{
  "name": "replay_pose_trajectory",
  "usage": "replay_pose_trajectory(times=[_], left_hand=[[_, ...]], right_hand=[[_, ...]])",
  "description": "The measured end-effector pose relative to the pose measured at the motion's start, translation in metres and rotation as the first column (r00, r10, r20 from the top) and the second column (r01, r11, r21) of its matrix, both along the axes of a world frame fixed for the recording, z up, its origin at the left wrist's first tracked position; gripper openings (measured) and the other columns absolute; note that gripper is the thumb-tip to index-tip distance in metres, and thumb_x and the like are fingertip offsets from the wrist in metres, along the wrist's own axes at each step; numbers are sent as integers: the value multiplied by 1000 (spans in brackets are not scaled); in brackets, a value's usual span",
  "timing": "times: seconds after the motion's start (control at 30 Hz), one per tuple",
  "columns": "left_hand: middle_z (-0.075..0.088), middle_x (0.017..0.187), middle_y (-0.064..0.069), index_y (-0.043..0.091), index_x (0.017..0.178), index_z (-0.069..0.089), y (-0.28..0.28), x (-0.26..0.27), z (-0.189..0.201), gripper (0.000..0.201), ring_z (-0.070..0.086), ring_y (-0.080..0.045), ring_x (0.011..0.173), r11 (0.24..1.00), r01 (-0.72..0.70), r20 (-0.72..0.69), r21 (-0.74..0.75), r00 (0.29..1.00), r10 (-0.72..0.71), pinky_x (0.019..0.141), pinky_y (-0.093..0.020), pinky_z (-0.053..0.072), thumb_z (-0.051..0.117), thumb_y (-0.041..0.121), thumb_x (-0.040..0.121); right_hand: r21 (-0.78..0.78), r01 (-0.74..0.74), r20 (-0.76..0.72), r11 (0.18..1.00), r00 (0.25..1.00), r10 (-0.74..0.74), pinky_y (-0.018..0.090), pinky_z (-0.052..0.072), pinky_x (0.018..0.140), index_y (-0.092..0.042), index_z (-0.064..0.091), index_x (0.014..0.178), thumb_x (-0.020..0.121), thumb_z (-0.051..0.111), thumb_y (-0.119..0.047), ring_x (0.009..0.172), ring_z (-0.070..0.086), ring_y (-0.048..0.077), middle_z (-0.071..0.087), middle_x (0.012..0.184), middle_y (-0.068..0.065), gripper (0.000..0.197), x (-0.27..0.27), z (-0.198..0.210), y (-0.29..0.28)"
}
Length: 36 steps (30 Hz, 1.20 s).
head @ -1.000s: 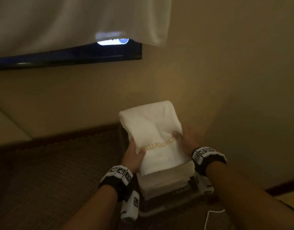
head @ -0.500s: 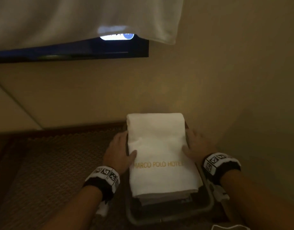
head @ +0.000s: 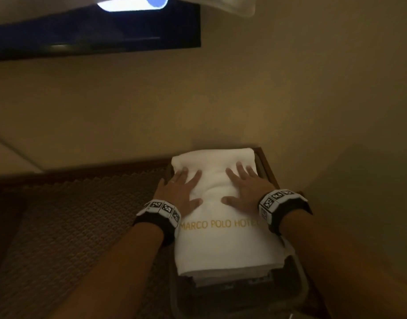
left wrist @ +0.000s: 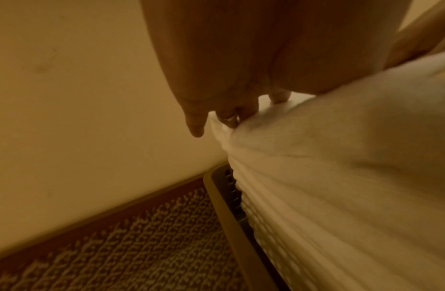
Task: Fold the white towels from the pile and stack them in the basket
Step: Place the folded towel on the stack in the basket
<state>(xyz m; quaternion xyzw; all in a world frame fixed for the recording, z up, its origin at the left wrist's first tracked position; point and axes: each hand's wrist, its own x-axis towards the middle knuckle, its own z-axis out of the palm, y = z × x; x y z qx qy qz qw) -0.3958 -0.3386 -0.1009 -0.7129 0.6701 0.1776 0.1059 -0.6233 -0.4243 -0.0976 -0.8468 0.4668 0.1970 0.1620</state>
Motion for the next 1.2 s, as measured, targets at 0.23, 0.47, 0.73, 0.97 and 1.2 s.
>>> replay_pose_trajectory(times=[0.23, 0.47, 0.73, 0.97, 1.2], left_hand=[[-8, 165, 1, 36, 155, -3, 18, -15, 9, 89, -1, -21, 152, 999, -38, -172, -31, 985, 33, 120, -51, 15, 47, 67, 89], [-20, 162, 3, 35, 155, -9, 121, -50, -10, 85, -13, -19, 150, 967, -19, -128, -255, 992, -14, 121, -48, 4, 10, 79, 84], [-19, 163, 1, 33, 155, -10, 137, -55, -23, 86, -11, -22, 151, 988, 74, -78, -136, 993, -85, 121, -51, 6, 4, 79, 83], [-22, 162, 3, 34, 154, -13, 124, -51, -25, 85, -13, -20, 151, 992, 109, -50, -60, 992, -112, 120, -54, 8, 8, 79, 85], [-14, 164, -4, 28, 156, -6, 142, -36, 4, 93, -3, -25, 152, 953, 304, 29, -5, 952, -304, 120, -50, 19, 23, 81, 85]], right_hand=[[-49, 55, -74, 997, 996, -59, 57, 15, 116, -37, -20, 150, 85, 35, -76, 150, -6, 30, -26, 159, -2, 93, -4, 8, 17], [-199, 42, -18, 979, 999, -46, 63, 13, 114, -24, -7, 154, 100, 30, -50, 149, -3, 32, -14, 162, 9, 71, -27, 14, 78], [-70, 29, -82, 997, 996, -35, 54, 2, 119, -22, -13, 154, 92, 13, -71, 149, -15, 21, -24, 160, 3, 84, -71, 2, 128], [-54, 79, -128, 995, 988, -85, 57, 1, 118, -24, -16, 153, 93, 13, -69, 148, -17, 21, -28, 158, 1, 80, -63, -6, 121], [-101, 243, -92, 965, 963, -253, 54, 2, 119, -28, -6, 155, 98, 19, -60, 150, -11, 23, -16, 162, -2, 70, -69, 5, 164]])
